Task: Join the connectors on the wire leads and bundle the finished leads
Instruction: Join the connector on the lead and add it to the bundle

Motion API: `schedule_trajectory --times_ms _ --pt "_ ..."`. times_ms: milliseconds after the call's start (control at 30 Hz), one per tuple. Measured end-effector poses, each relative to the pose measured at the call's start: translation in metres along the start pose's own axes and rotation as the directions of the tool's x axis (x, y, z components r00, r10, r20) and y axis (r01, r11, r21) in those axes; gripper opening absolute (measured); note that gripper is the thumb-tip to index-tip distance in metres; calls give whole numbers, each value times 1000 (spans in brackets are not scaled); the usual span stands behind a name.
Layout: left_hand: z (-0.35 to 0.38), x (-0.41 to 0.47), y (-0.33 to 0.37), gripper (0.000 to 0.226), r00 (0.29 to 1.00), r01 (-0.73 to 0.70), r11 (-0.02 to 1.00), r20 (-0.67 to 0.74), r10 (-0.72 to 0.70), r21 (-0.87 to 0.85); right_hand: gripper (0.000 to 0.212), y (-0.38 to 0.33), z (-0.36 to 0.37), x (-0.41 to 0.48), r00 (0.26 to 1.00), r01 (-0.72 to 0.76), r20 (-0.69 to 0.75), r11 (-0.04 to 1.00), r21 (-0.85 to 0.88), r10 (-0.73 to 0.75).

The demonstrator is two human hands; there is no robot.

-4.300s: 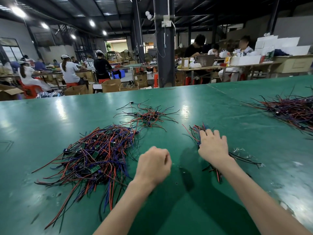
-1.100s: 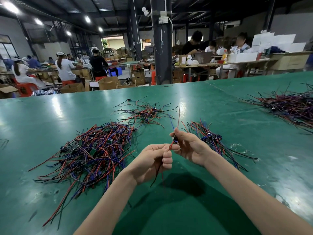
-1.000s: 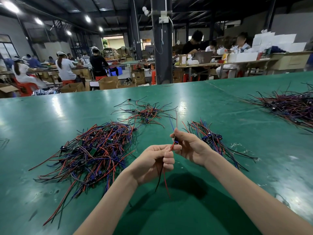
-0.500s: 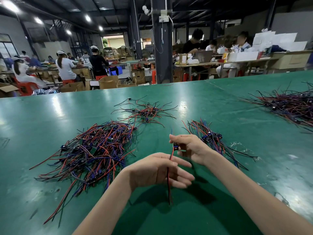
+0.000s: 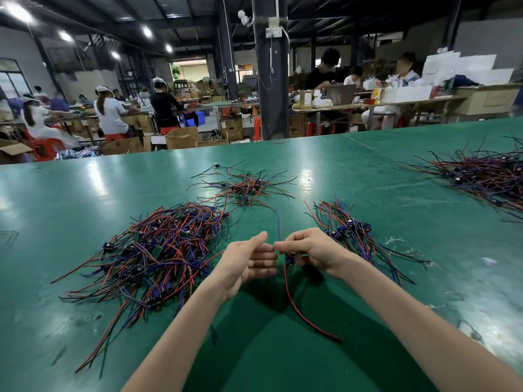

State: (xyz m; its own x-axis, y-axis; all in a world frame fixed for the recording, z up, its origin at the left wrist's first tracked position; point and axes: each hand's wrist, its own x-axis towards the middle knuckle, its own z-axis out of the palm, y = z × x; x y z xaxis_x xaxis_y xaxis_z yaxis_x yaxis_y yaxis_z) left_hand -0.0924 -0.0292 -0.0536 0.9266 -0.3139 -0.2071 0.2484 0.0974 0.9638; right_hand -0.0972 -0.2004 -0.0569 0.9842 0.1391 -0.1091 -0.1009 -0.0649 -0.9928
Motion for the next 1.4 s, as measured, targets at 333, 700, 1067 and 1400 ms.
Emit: schedule_trajectory --times_ms 333,700,1067,1400 --pt "0 0 -7 10 996 -60 998 61 59 12 17 3 7 -7 988 80 137 992 -96 -66" --pt "-3 3 -9 17 995 -99 989 15 102 -106 30 3 9 -7 971 68 233 997 -48 -55" --pt "-1 7 -12 7 985 -162 985 -70 158 -60 16 3 13 -8 978 70 205 987 -142 -40" --pt "2 10 -14 13 950 -281 957 -123 287 65 15 3 15 -9 978 79 205 979 -190 -39"
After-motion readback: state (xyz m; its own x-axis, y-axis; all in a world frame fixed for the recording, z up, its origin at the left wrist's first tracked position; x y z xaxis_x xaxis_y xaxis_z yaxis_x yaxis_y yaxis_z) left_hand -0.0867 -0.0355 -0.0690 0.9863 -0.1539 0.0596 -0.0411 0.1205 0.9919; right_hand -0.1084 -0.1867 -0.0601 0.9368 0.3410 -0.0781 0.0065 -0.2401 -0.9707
